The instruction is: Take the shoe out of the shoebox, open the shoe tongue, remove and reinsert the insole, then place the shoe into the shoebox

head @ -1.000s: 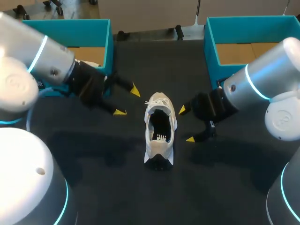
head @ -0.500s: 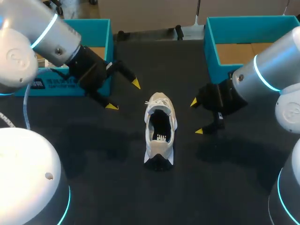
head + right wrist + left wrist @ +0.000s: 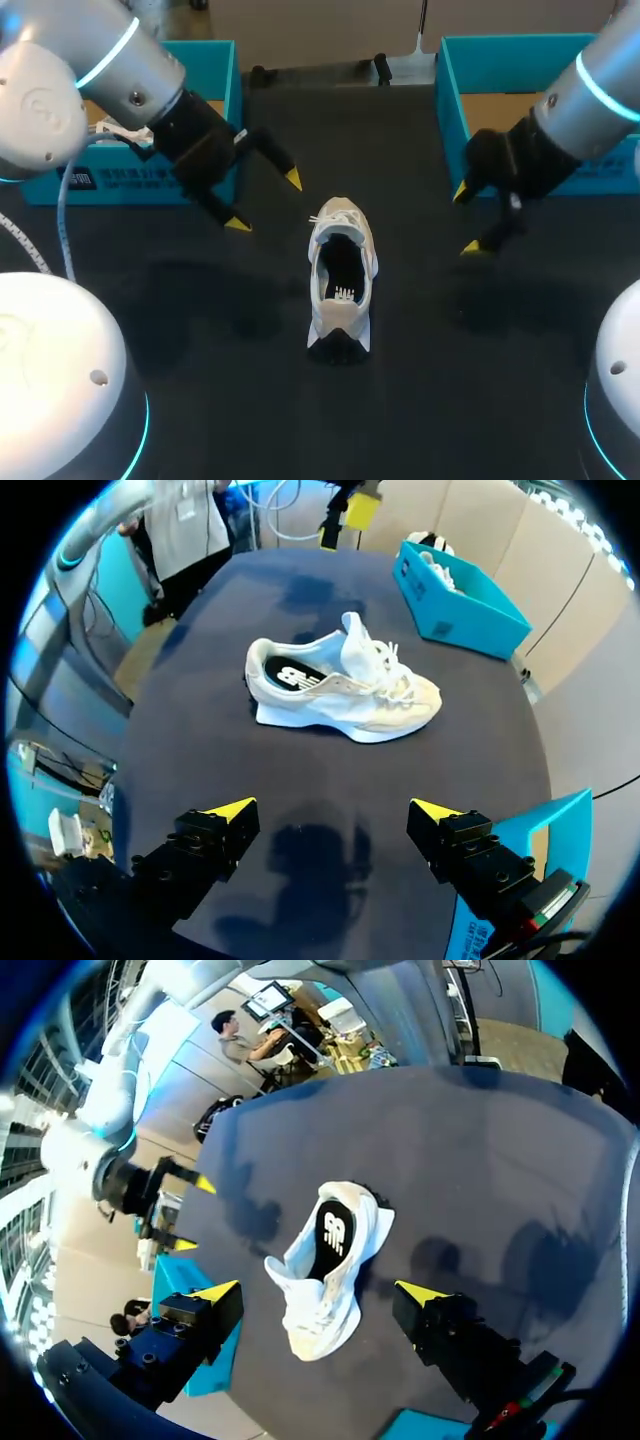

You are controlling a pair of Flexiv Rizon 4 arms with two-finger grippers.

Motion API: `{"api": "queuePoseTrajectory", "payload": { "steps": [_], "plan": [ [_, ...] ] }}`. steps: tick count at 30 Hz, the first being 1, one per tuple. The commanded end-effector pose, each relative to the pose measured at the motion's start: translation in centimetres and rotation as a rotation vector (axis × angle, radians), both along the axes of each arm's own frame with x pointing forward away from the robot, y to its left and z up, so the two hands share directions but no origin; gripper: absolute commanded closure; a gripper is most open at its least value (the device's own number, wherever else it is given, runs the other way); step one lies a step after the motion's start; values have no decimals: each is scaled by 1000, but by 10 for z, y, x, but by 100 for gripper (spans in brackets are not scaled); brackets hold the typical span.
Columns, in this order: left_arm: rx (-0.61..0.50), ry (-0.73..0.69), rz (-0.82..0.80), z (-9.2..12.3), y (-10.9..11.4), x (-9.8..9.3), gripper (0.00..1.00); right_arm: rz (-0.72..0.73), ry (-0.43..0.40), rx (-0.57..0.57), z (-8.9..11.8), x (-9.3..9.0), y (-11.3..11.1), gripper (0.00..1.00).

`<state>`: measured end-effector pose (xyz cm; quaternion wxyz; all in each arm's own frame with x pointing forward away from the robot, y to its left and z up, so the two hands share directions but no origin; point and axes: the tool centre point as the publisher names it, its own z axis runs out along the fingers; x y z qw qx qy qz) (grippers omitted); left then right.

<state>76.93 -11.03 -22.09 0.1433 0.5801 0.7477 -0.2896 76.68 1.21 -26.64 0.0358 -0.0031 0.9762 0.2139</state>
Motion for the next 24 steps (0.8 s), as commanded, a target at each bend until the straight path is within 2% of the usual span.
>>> {"api": "queuePoseTrajectory", "payload": {
  "steps": [1, 7, 12, 13, 14, 15, 16, 17, 24],
  "plan": [
    [80, -6, -64, 10, -4, 9, 0, -4, 28, 5, 23, 2, -19, 0],
    [177, -64, -165, 21, -10, 17, 0, -12, 32, -19, 38, 8, -35, 0],
    [245, -103, -187, 18, -21, 17, 0, -5, 50, -44, 47, 11, -43, 0],
    [253, -108, -192, 16, -24, 16, 30, -29, 52, -32, 47, 11, -45, 0],
    [255, -111, -192, 15, -26, 15, 52, -29, 52, -32, 47, 11, -45, 0],
    [256, -111, -192, 14, -28, 15, 67, -29, 52, -32, 47, 11, -45, 0],
    [259, -111, -189, 13, -30, 15, 92, -29, 52, -32, 47, 11, -45, 0],
    [267, -119, -185, 13, -32, 14, 100, -29, 52, -32, 47, 11, -45, 0],
    [298, -118, -259, 10, -46, 5, 100, -29, 52, -32, 47, 11, -45, 0]
  ]
}}
